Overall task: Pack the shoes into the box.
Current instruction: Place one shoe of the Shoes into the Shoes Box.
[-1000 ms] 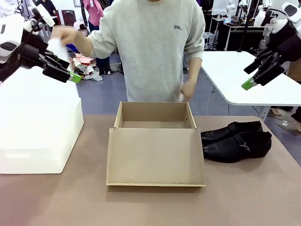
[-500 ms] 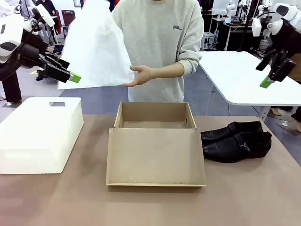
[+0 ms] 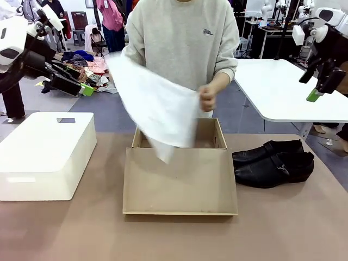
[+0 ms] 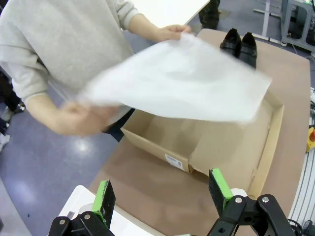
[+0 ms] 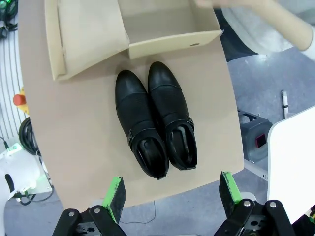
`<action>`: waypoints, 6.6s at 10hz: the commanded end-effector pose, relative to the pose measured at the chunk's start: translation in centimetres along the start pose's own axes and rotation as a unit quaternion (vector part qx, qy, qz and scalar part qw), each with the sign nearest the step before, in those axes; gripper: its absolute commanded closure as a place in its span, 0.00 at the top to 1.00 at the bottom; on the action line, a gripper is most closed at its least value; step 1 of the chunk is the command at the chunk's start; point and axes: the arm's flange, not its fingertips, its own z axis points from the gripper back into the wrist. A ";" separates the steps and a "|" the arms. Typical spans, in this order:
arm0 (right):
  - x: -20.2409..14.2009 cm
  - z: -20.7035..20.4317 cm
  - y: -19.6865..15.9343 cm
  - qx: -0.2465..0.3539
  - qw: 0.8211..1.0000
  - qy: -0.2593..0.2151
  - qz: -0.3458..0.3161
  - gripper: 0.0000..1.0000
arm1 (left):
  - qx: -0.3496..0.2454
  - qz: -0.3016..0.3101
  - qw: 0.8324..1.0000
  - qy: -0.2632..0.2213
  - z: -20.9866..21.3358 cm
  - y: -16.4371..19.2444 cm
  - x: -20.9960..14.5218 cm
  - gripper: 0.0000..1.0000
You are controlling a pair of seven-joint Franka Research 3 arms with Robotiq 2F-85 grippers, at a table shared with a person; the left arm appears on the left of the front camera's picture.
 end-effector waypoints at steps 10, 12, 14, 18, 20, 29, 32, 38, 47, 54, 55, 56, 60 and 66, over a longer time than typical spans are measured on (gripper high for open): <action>-1.7 -6.9 -4.9 0.025 0.997 -0.010 0.071 1.00 | -0.003 0.001 1.000 -0.004 0.1 0.0 0.0 1.00; -2.6 -9.2 -5.0 0.021 0.996 -0.011 0.083 1.00 | -0.003 0.001 1.000 -0.004 0.1 0.0 0.0 1.00; -3.5 -11.0 -4.9 0.014 0.997 -0.012 0.073 1.00 | -0.003 0.001 1.000 -0.004 0.1 0.0 0.0 1.00; -4.8 -13.2 -5.0 0.029 0.997 -0.015 0.076 1.00 | -0.003 0.001 1.000 -0.004 0.1 0.0 0.0 1.00; -5.4 -14.4 -5.5 0.041 0.996 -0.012 0.074 1.00 | -0.003 0.001 1.000 -0.004 0.1 0.0 0.0 1.00; -7.6 -20.3 -8.0 0.085 0.995 -0.013 0.046 1.00 | -0.003 0.001 1.000 -0.004 0.1 0.0 0.0 1.00; -7.7 -21.5 -8.7 0.094 0.995 -0.005 0.040 1.00 | -0.003 0.001 1.000 -0.004 0.1 0.0 0.0 1.00; -7.7 -23.2 -10.0 0.108 0.994 -0.005 0.032 1.00 | -0.003 0.001 1.000 -0.004 0.1 0.0 0.0 1.00; -8.4 -24.2 -10.3 0.111 0.993 0.005 0.030 1.00 | -0.003 0.001 1.000 -0.004 0.1 0.0 0.0 1.00; -8.3 -25.6 -12.8 0.123 0.992 0.019 0.037 1.00 | -0.003 0.001 1.000 -0.004 0.1 0.0 0.0 1.00; -8.4 -26.1 -12.7 0.132 0.990 0.018 0.037 1.00 | -0.003 0.001 1.000 -0.004 0.1 0.0 0.0 1.00; -8.5 -26.6 -12.5 0.137 0.990 0.018 0.035 1.00 | -0.003 0.001 1.000 -0.004 0.1 0.0 0.0 1.00; -8.6 -28.1 -12.0 0.142 0.989 0.025 0.030 1.00 | -0.003 0.001 1.000 -0.004 0.1 0.0 0.0 1.00; -8.0 -28.1 -11.9 0.176 0.984 0.030 0.017 0.31 | -0.003 0.001 1.000 -0.004 0.1 0.0 0.0 1.00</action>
